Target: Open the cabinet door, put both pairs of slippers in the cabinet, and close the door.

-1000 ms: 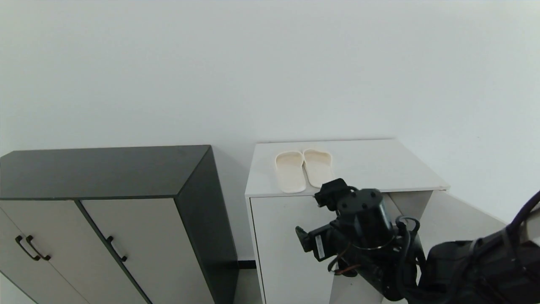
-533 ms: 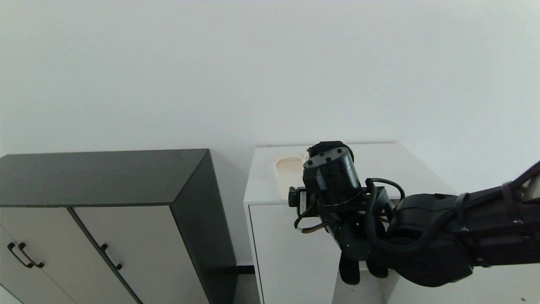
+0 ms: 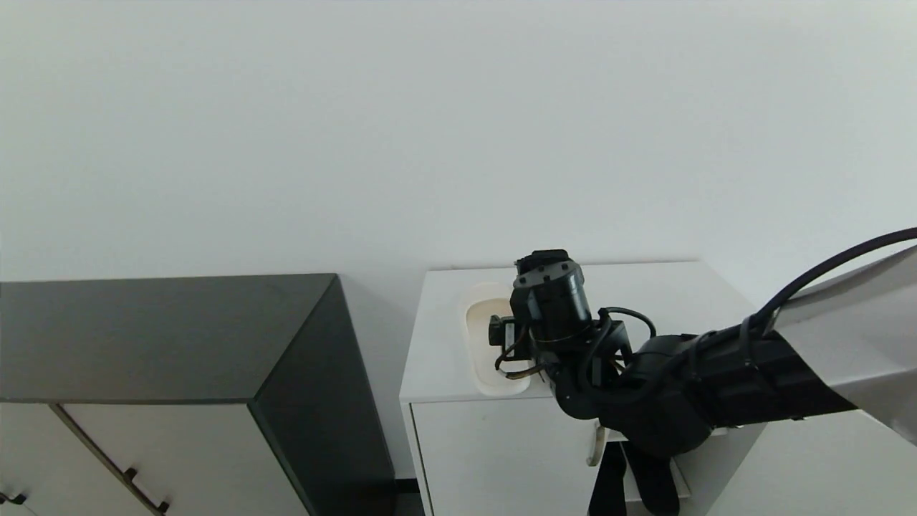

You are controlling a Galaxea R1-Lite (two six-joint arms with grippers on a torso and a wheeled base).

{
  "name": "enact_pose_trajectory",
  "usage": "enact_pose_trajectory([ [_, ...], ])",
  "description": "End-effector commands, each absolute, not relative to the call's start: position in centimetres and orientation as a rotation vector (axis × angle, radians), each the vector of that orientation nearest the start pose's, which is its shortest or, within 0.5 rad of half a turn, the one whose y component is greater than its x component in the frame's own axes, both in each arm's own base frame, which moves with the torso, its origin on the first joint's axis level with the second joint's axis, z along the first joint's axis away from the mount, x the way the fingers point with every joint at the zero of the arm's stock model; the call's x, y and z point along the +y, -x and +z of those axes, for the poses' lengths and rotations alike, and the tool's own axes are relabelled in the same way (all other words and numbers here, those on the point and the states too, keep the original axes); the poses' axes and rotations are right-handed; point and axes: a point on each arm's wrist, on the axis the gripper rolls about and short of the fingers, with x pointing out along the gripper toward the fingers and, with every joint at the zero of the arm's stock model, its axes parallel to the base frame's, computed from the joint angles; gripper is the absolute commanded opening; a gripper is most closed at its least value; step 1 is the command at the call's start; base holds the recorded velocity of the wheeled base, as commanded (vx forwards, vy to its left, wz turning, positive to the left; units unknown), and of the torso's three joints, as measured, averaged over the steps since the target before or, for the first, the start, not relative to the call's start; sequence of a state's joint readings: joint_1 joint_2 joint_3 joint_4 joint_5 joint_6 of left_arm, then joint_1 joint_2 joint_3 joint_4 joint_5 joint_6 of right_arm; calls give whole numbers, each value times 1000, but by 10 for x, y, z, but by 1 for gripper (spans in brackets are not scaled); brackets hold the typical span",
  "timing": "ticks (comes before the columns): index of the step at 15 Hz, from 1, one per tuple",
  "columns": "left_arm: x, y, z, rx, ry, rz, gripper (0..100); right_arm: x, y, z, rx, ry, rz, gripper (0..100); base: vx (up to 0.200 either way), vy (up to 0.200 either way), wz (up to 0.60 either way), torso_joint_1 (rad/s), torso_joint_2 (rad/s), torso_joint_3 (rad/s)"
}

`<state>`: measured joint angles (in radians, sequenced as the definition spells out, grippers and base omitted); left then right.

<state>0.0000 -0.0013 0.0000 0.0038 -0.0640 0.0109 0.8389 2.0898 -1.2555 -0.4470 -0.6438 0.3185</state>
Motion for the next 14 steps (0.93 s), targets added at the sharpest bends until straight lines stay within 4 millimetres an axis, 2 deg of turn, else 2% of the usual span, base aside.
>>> enact_pose_trajectory([
  [1,-1,23,75,3,-11,-64,0,299,-295,128,335,-20,138,100,0,0,0,0,0,0],
  [6,-1,23,75,3,-9,-64,0,303,-322,107,297,1,155,100,0,0,0,0,0,0],
  [13,-1,23,75,3,-9,-61,0,308,-364,95,265,-20,139,100,0,0,0,0,0,0],
  [14,-1,23,75,3,-8,-61,0,310,-366,94,260,-24,138,0,0,0,0,0,0,0],
])
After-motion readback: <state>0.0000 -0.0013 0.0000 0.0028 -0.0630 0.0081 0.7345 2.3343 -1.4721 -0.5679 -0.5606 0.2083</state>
